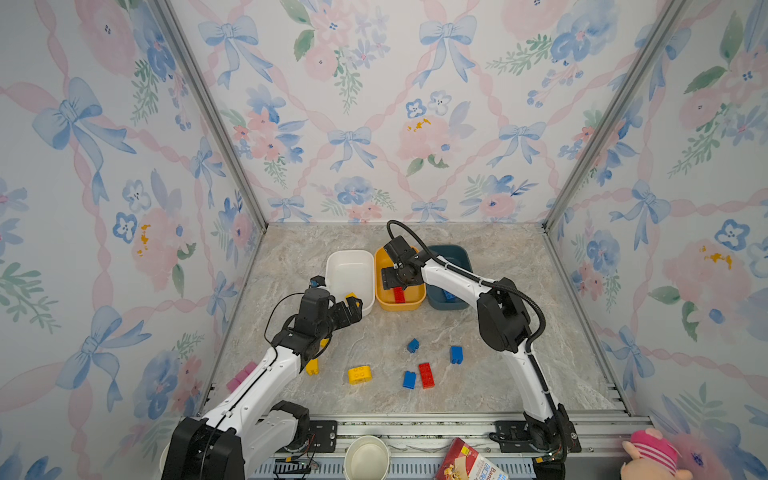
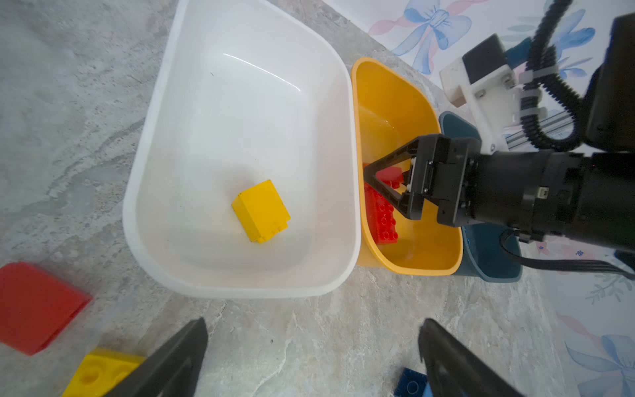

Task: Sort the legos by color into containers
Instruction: 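Carry the red brick into the yellow bin and release it with right gripper, then move the right gripper down onto the blue brick and grasp it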

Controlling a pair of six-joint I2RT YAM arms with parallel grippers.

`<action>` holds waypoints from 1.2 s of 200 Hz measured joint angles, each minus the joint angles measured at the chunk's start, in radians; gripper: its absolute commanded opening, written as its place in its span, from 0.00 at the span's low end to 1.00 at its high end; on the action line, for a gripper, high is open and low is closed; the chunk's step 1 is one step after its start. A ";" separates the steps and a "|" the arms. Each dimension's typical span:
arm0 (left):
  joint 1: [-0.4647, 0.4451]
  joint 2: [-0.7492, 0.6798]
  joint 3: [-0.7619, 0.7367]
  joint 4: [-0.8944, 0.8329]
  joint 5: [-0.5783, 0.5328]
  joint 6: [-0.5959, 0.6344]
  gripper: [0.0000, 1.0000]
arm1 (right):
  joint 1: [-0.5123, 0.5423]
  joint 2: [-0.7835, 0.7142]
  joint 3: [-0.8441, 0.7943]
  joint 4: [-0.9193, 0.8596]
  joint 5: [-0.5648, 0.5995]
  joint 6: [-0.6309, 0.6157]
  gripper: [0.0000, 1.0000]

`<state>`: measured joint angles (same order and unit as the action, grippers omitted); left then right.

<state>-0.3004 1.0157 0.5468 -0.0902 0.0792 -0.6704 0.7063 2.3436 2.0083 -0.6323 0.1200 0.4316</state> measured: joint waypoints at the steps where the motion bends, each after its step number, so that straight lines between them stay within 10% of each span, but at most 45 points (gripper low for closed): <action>1: 0.000 0.000 0.000 0.000 0.000 0.000 0.98 | 0.000 0.000 0.000 0.000 -0.001 -0.001 0.87; 240: 0.000 0.055 0.001 0.000 0.000 0.001 0.98 | 0.027 -0.729 -0.793 0.048 -0.023 0.130 0.94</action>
<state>-0.3004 1.0710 0.5480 -0.0898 0.0795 -0.6697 0.7334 1.6150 1.2156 -0.5838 0.0975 0.5621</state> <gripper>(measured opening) 0.979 0.943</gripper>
